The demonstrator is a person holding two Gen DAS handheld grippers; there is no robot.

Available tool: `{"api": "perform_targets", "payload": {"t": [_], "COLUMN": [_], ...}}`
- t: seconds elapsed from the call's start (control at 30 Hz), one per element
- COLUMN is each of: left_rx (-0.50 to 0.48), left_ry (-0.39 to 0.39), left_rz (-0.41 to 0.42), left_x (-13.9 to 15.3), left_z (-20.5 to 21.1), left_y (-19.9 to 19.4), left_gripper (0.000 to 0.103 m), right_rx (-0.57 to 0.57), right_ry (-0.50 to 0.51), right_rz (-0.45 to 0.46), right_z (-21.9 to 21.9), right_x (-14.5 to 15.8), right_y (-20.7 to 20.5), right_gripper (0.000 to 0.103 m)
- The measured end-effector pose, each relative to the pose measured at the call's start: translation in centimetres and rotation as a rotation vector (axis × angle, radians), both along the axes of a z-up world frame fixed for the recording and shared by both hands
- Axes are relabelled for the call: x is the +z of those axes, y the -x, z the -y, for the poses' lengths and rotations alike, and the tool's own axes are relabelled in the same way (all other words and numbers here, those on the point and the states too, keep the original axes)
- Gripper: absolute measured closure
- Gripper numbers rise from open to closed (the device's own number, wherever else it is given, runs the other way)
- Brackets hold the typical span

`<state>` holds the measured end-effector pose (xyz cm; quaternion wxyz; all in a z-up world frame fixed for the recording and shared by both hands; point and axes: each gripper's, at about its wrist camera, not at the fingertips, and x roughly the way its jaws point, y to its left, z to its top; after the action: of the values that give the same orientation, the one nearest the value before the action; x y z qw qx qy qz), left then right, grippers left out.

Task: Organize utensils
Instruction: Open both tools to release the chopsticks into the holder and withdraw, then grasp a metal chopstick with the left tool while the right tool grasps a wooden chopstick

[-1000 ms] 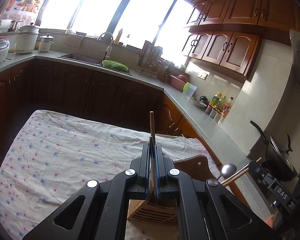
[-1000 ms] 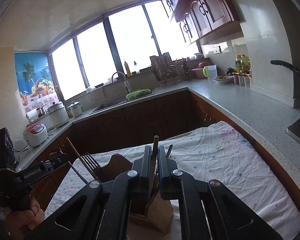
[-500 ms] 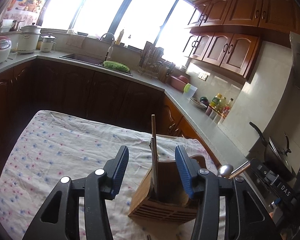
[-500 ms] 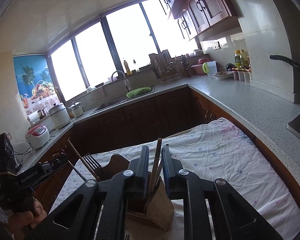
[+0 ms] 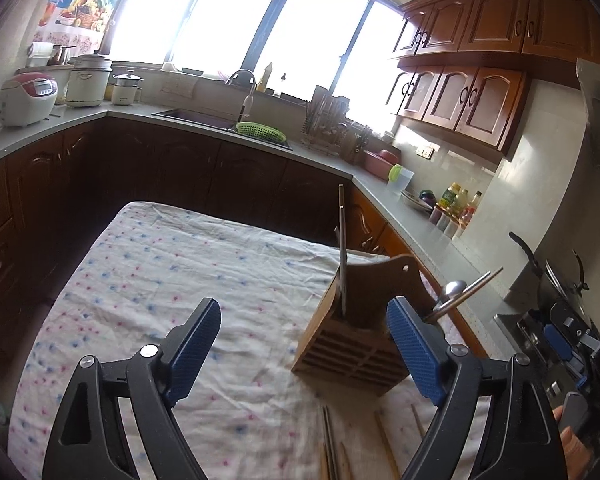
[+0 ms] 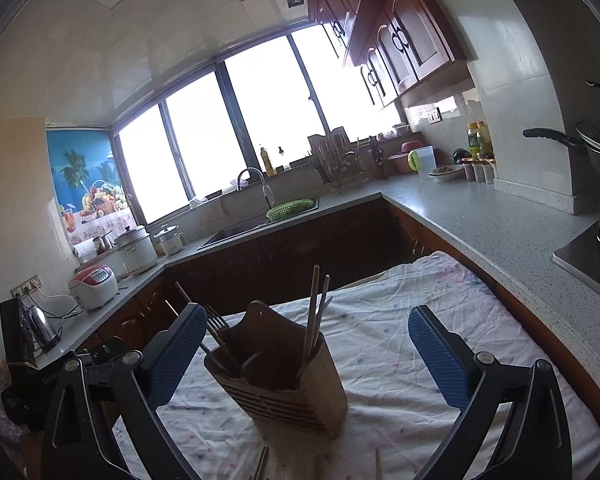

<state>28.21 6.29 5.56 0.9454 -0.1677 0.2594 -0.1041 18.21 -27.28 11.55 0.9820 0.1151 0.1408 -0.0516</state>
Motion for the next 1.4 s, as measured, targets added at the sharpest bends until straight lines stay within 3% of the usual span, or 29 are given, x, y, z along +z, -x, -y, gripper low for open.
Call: {"api": "perform_targets", "payload": {"t": [0.4, 0.9, 1.17, 1.23, 1.4], "left_rx": [-0.028, -0.099, -0.132, -0.143, -0.164], "left_ry": [-0.016, -0.083, -0.142, -0.156, -0.170], "left_rz": [-0.107, -0.179, -0.267, -0.291, -0.338], "left_x": [-1.1, -1.9, -3.3, -3.8, -5.1], "left_z": [0.6, 4.0, 5.7, 6.1, 6.9], "left_y": [6.7, 7.9, 6.4, 5.9, 4.3], "left_gripper": [0.017, 0.019, 0.032, 0.040, 0.046], "right_rx": [-0.013, -0.034, -0.014, -0.006, 0.007], "right_ry": [-0.012, -0.026, -0.024, -0.021, -0.017], "right_rz": [-0.135, -0.226, -0.260, -0.275, -0.326], "right_z": [0.5, 1.5, 1.4, 1.3, 1.1], "right_x": [-4.8, -8.0, -8.9, -9.2, -10.2], "right_y": [5.1, 7.9, 7.3, 7.0, 6.0], "right_gripper": [0.001, 0.001, 0.003, 0.007, 0.022]}}
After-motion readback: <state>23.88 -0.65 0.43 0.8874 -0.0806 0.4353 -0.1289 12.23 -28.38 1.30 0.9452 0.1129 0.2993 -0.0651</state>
